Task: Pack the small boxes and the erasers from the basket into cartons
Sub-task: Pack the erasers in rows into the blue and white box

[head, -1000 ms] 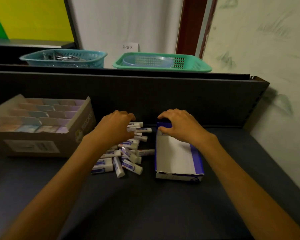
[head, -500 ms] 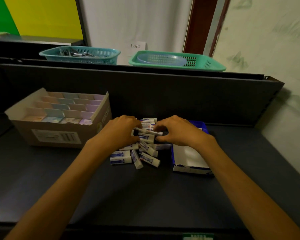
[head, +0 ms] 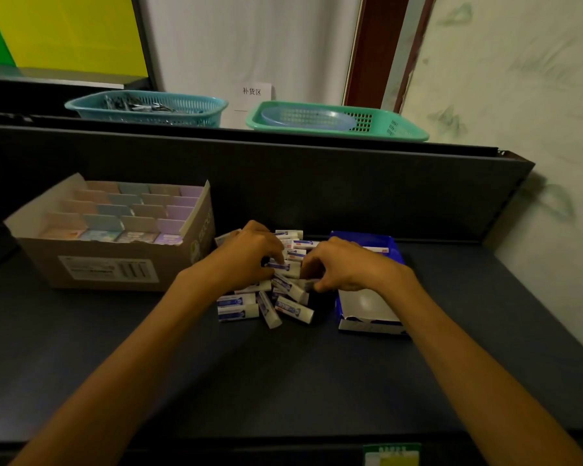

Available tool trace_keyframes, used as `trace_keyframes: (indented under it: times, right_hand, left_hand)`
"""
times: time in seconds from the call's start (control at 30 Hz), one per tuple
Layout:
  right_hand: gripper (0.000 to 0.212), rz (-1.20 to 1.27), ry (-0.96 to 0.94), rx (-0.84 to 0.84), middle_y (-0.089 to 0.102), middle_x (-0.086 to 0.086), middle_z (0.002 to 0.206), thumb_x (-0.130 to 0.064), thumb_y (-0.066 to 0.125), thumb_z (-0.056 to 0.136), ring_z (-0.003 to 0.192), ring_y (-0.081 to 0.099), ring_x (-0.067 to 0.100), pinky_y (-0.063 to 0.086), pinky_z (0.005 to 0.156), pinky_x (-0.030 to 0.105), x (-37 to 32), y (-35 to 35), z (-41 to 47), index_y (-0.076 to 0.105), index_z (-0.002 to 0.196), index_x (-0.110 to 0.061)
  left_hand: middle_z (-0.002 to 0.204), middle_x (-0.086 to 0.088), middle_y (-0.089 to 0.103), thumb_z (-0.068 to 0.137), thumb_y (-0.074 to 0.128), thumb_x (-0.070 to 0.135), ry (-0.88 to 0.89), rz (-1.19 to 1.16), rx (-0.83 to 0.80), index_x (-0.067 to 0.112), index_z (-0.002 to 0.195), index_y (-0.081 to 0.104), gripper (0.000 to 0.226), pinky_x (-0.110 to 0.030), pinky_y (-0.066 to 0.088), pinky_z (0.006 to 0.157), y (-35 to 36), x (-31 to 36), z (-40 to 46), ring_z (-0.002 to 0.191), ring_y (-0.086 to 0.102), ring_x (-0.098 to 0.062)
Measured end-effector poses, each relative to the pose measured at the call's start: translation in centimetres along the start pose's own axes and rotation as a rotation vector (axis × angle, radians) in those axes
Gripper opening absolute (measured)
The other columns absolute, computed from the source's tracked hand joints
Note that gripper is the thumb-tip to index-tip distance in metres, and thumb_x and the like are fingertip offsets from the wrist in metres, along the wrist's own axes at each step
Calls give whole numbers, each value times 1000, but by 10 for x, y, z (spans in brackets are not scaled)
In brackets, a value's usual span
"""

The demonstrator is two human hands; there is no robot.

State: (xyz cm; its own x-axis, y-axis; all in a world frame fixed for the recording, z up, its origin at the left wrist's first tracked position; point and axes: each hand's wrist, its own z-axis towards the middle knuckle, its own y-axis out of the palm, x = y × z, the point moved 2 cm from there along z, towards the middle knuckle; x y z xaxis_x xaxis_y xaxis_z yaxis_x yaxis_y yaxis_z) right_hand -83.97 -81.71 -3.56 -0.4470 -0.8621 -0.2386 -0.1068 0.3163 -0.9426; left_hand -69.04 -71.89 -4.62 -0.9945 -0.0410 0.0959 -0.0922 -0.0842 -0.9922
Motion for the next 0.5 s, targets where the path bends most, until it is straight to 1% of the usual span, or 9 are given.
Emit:
trace_keyframes:
  times: [0.07, 0.2, 0.3, 0.37, 0.4, 0.5]
  right_hand:
    - [31, 29, -8, 18, 61, -6, 116, -21, 67, 86, 105, 57, 9, 50, 90, 30, 1, -3, 0, 61, 116, -26]
    - [27, 146, -34, 143, 60, -10, 108, -19, 69, 84, 98, 56, 3, 49, 87, 27, 5, -14, -5, 61, 109, -27]
    - [25, 185, -61, 279, 60, -13, 96, -19, 72, 81, 91, 58, 3, 49, 82, 23, 9, -24, -10, 63, 104, -24]
    - [23, 181, -55, 361, 57, -15, 87, -19, 74, 80, 82, 57, 2, 48, 78, 21, 15, -29, -13, 63, 100, -23]
    - [23, 177, -47, 383, 56, -16, 85, -19, 75, 79, 80, 57, 2, 49, 77, 21, 18, -30, -14, 63, 99, -23]
    - [25, 181, -18, 407, 61, -11, 91, -20, 75, 78, 83, 60, 7, 54, 79, 28, 33, -31, -16, 60, 97, -26]
  left_hand:
    - [127, 10, 51, 83, 66, 27, -24, -71, 51, 32, 111, 60, 29, -33, 31, 100, 1, -4, -1, 126, 30, -13]
    - [119, 3, 48, 82, 67, 24, -120, -193, 107, 28, 109, 58, 29, -28, 41, 92, -5, -7, -2, 110, 45, -14]
    - [113, 2, 56, 82, 68, 19, -93, -226, 136, 24, 107, 58, 27, -27, 47, 90, -12, -4, 0, 102, 53, -11]
    - [112, 1, 58, 82, 68, 17, -80, -260, 163, 20, 108, 59, 28, -23, 47, 86, -15, -2, 2, 99, 55, -9]
    - [113, 0, 58, 83, 68, 16, -78, -267, 162, 19, 111, 59, 30, -23, 48, 86, -16, -1, 3, 99, 55, -9]
    - [119, -1, 51, 85, 64, 19, -75, -241, 124, 20, 120, 57, 35, -29, 48, 90, -15, 2, 10, 100, 52, -12]
